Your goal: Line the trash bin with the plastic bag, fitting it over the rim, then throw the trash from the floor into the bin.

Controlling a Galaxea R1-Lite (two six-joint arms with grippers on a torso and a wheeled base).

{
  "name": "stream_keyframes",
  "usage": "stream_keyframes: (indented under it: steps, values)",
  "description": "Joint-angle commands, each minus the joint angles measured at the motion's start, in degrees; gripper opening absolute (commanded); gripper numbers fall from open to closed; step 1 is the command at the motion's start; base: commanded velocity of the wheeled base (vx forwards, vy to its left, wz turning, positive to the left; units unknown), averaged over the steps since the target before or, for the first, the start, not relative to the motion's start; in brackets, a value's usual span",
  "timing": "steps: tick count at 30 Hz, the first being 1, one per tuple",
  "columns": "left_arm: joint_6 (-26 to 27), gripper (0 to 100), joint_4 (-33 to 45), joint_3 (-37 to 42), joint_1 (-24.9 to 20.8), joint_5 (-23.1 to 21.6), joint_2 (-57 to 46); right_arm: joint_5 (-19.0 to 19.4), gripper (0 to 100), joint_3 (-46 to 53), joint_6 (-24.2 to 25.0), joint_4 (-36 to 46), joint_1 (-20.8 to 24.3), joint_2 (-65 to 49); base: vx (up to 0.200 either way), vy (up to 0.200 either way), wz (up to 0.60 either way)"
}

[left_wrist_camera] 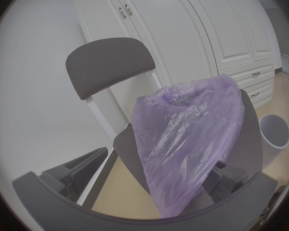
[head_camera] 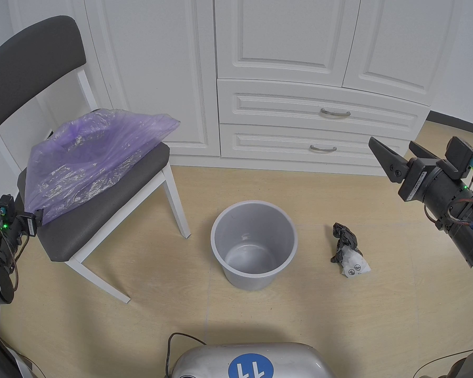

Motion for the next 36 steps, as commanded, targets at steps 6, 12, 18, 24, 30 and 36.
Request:
stream_keyframes:
  steps: [6, 12, 18, 24, 30, 36]
  values:
    - [-0.1, 100, 0.0, -1.1, -0.1, 0.0, 0.5, 0.0, 100, 0.2, 0.0, 0.0, 0.8, 0.0, 0.0, 0.0, 0.0]
    - [-0.1, 100, 0.0, -1.4, -0.1, 0.0, 1.0, 0.0, 100, 0.3, 0.0, 0.0, 0.8, 0.0, 0.0, 0.0, 0.0]
    - [-0.1, 0, 0.0, -1.3, -0.1, -0.1, 0.7, 0.1, 100, 0.6, 0.0, 0.0, 0.8, 0.0, 0.0, 0.0, 0.0]
    - [0.2, 0, 0.0, -1.3, -0.3, 0.0, 0.5, 0.1, 100, 0.8, -0.1, 0.1, 0.8, 0.0, 0.0, 0.0, 0.0]
    - [0.2, 0, 0.0, -1.0, -0.8, 0.0, -0.3, 0.1, 100, 1.0, -0.1, 0.0, 0.8, 0.6, 0.0, 0.0, 0.0]
    - [-0.1, 0, 0.0, 0.4, -3.4, 0.1, -4.7, -0.1, 100, 1.2, -0.1, 0.0, 3.4, 2.2, 0.0, 0.0, 0.0]
